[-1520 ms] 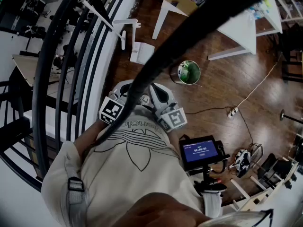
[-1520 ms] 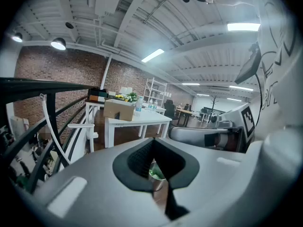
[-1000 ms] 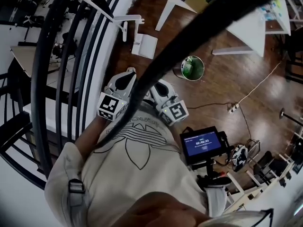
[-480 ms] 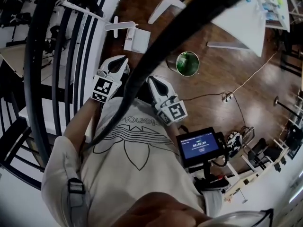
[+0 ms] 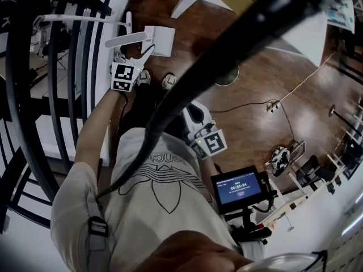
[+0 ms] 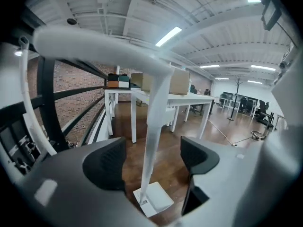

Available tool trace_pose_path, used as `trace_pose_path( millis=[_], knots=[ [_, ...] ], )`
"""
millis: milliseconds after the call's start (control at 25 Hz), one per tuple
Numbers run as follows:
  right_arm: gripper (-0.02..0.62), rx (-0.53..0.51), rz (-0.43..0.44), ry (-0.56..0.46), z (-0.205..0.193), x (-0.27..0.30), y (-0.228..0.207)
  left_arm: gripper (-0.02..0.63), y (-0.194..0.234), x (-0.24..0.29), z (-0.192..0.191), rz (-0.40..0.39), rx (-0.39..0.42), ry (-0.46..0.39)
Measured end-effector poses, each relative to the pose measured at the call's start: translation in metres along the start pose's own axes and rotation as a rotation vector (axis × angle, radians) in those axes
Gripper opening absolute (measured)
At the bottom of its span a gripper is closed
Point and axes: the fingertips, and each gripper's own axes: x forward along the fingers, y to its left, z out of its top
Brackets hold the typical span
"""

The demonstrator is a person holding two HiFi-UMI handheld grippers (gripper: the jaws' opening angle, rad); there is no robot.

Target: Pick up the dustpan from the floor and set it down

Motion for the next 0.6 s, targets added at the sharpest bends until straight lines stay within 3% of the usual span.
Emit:
trace_pose_path(
  millis=[120, 160, 200, 280, 440, 600],
  knots=[
    [0.002, 0.064, -0.042, 0.055, -0.025, -0.005, -0.013, 0.308, -0.002, 0.036, -0.003, -0.014, 0.092, -0.051],
    [0.002, 0.083, -0.059, 0.074, -0.033, -0.007, -0.014, 0.208, -0.001, 0.04, -0.002, -0.012, 0.133, -0.062],
    [0.002, 0.1, -0.076, 0.086, -0.038, -0.008, -0.014, 0.056, 0.001, 0.043, 0.001, -0.011, 0.166, -0.069],
    [0.002, 0.128, -0.098, 0.084, -0.045, -0.009, -0.016, 0.054, 0.006, 0.048, 0.01, -0.025, 0.177, -0.072],
    [0.002, 0.14, -0.103, 0.054, -0.047, -0.008, -0.027, 0.054, 0.01, 0.055, 0.025, -0.006, 0.1, -0.028],
    [0.002, 0.111, -0.074, -0.004, -0.019, -0.006, -0.023, 0.054, -0.002, 0.025, 0.072, -0.009, 0.084, -0.036]
  ],
)
